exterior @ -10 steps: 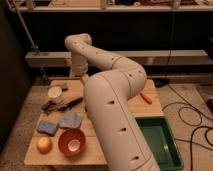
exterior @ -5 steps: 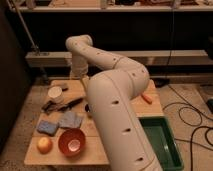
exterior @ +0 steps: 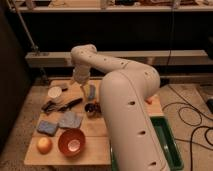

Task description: Place brush in paper cup

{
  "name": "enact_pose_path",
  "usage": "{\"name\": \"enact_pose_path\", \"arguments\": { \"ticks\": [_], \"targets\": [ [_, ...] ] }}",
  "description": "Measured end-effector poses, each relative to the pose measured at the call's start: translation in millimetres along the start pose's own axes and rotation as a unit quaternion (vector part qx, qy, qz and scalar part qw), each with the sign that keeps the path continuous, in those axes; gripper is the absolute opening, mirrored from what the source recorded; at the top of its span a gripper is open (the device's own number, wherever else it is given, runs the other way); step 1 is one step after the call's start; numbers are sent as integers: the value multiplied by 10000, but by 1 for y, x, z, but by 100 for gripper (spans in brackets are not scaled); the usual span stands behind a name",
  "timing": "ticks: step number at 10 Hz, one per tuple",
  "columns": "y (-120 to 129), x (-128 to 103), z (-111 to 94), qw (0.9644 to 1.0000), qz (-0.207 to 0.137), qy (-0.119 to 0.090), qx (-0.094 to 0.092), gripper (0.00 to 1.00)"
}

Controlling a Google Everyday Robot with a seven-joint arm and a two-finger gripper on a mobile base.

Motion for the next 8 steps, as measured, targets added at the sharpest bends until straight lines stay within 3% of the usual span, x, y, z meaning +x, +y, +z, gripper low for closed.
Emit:
{"name": "enact_pose_path", "arguments": {
  "ticks": [3,6,8],
  "targets": [
    [-10,-13,16,9997,-27,-197,-162,78],
    [-2,-12,58,9983,13,-429,-387,78],
    [4,-10,75,9971,39,-643,-404,78]
  ]
}}
